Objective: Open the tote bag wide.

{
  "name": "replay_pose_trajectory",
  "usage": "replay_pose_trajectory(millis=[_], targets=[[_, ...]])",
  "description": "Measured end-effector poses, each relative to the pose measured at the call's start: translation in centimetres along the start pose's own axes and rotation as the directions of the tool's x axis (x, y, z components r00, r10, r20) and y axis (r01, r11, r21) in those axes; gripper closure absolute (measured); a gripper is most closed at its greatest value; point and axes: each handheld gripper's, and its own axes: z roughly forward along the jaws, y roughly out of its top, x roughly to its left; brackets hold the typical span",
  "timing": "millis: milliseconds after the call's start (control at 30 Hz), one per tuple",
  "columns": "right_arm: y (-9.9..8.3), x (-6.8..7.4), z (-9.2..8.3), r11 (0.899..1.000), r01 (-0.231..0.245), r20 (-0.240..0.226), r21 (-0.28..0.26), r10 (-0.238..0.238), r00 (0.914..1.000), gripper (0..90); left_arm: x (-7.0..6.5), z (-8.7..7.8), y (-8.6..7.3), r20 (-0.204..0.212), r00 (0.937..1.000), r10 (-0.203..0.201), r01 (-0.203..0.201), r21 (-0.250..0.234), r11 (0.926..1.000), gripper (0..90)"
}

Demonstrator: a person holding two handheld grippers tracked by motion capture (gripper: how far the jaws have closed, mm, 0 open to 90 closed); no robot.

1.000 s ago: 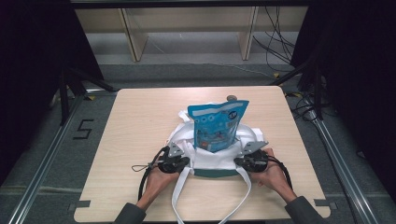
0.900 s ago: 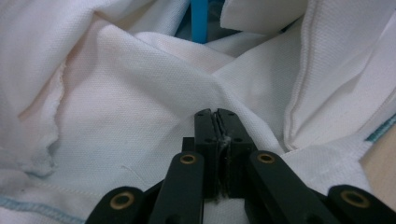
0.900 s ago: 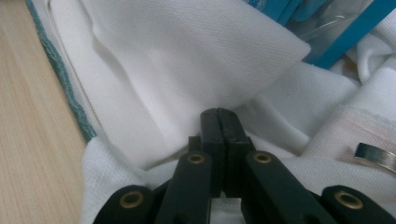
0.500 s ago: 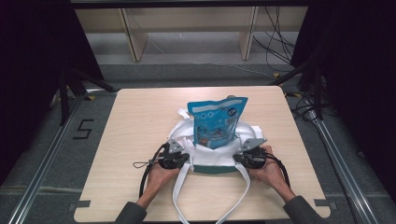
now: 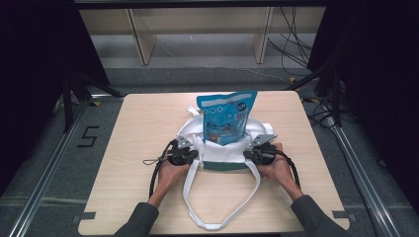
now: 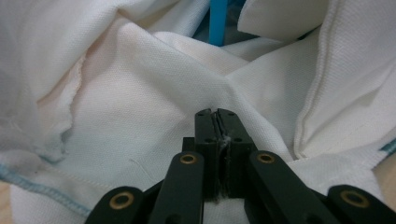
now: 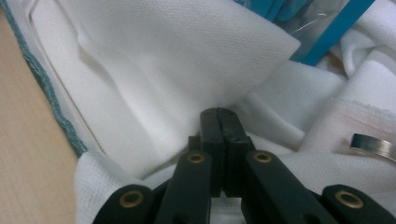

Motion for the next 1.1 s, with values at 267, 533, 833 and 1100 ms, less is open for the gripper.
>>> replay_pose_trajectory(millis=[267,533,833,1100], targets=[[0.3,-0.5,0.1,0.999,-0.031,0.001,-0.015,0.031,0.9995,88.0,0.1,-0.1,0.1,-0.002,0.9987,-0.051,0.051,-0.024,0.9984,81.2],[0.5,-0.8,-2.6,0.993,-0.078,-0.007,-0.092,0.078,0.9969,72.6,0.2,-2.1,0.7,0.041,0.9962,-0.076,0.079,-0.062,0.9950,67.1],[0.2,0.1,-6.2,0.971,-0.140,-0.010,-0.191,0.141,0.9900,51.8,-1.2,-7.1,1.1,0.072,0.9948,-0.071,0.080,-0.120,0.9895,44.4],[-1.2,1.0,-7.6,0.970,-0.138,0.012,-0.203,0.143,0.9896,44.5,-3.2,-9.1,-0.5,0.094,0.9943,-0.051,0.064,-0.135,0.9888,31.9]])
